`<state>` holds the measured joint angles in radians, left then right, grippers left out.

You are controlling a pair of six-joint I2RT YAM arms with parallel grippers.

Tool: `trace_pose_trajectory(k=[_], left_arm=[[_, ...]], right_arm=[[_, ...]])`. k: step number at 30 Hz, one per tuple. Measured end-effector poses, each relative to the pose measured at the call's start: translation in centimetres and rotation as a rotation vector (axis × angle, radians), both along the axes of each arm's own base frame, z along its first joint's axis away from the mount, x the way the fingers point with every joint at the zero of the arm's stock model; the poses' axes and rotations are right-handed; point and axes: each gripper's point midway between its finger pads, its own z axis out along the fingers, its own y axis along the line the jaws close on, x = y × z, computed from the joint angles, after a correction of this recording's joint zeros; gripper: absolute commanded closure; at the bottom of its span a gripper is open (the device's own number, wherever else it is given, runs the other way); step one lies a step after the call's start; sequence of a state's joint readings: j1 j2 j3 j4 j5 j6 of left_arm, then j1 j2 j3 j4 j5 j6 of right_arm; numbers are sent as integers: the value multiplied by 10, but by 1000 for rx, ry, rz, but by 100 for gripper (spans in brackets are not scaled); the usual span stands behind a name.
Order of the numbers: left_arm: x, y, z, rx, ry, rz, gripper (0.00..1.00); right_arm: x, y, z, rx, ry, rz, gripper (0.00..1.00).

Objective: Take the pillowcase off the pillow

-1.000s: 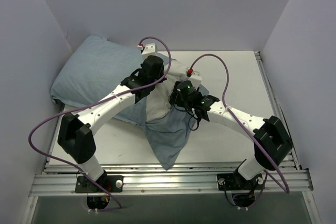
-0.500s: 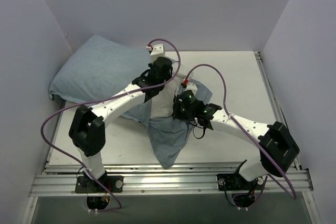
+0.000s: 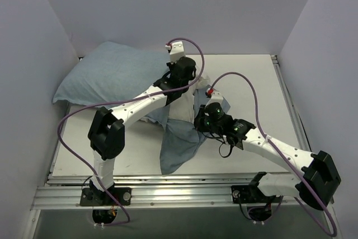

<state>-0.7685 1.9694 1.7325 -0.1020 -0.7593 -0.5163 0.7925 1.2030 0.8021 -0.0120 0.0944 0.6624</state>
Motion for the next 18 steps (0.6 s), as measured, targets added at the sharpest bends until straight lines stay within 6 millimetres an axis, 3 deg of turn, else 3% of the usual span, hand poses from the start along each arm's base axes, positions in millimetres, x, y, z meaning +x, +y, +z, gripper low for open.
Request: trace_pose_trajectory(k=[8, 14, 18], left_arm=[[-6, -14, 9, -19, -27, -25, 98], [-6, -14, 26, -50, -58, -21, 98], [-18, -14, 44, -105, -56, -64, 98]], right_arm=[[-27, -25, -31, -11, 68, -31, 100], [-30, -27, -16, 36, 47, -45, 100], [-30, -28, -13, 49, 41, -49, 100]])
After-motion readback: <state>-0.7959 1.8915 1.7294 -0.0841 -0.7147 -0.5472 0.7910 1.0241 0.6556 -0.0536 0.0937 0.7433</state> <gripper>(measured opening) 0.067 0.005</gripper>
